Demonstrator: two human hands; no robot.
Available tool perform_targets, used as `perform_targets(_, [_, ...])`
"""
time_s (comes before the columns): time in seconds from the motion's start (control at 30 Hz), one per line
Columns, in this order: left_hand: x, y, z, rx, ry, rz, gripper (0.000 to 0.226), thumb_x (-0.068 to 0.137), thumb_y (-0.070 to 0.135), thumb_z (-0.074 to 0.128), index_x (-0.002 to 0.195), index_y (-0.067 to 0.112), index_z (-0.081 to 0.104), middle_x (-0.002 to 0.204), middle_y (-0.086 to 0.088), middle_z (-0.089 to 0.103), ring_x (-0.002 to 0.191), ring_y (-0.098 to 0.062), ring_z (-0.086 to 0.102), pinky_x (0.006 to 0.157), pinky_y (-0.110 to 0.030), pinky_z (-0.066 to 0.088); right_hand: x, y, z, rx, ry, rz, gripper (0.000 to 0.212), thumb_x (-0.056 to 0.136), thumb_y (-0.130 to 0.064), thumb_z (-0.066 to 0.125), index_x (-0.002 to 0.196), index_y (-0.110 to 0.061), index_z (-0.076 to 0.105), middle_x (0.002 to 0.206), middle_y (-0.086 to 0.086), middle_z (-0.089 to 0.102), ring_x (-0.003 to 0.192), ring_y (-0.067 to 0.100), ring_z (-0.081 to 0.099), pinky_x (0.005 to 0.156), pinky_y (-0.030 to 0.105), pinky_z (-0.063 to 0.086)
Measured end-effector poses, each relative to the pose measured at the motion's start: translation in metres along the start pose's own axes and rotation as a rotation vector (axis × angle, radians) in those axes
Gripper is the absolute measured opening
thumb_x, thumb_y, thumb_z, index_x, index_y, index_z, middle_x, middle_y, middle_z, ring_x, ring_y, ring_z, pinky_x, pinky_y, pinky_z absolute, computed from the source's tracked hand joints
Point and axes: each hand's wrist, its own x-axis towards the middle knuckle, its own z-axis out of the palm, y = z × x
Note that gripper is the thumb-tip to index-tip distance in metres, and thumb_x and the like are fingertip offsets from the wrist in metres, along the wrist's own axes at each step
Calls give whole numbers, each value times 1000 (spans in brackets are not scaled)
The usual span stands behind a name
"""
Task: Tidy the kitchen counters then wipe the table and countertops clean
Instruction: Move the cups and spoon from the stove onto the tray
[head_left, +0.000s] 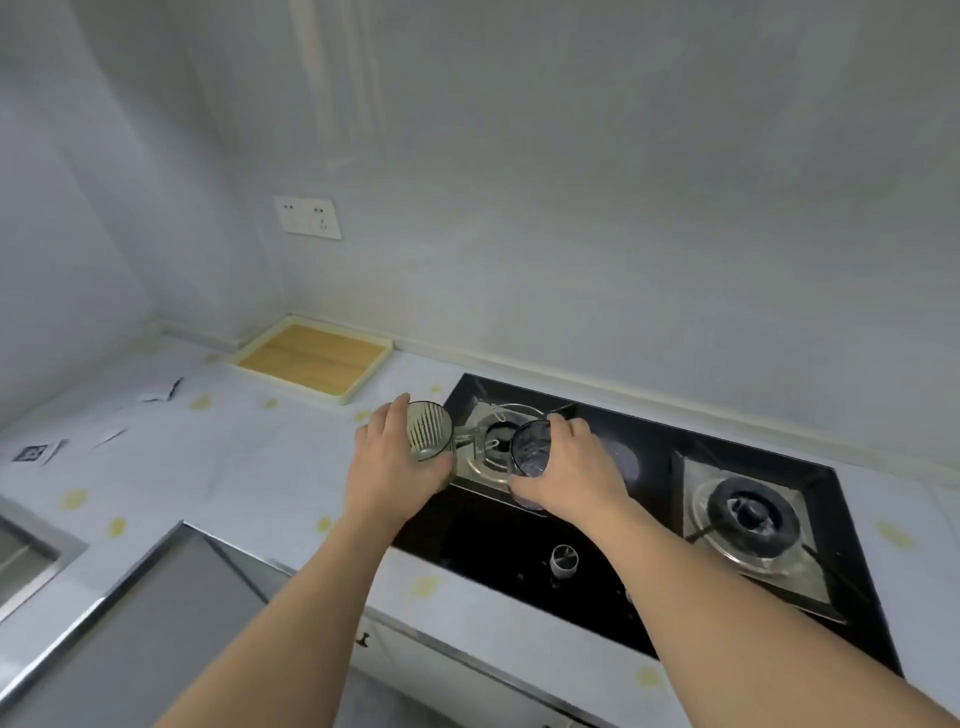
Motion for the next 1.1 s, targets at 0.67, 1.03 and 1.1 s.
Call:
perform_targets(0.67, [254,-237,-128,138,73,-228,82,80,42,73,149,21,33,149,-1,39,135,-26,36,104,-41,37,258,-247,146,100,-116,-164,94,70,-60,69,141,-14,28,128,6,40,118,25,43,92,35,47])
perform_targets(1.03, [467,-369,-105,82,-64,-136,86,80,36,73,151,16,28,153,-4,34,136,-29,33,109,-37,31,414,-329,244,37,-135,155,90,65,-57,71,138,-19,32,126,4,39,117,24,46,91,36,50])
perform_targets(1.1, [496,-384,-87,77,-98,-96,88,80,37,72,152,17,25,153,-3,31,136,-29,32,108,-38,32,439,-335,258,21,-139,180,95,66,-56,73,142,-19,29,129,5,39,119,25,46,92,37,50])
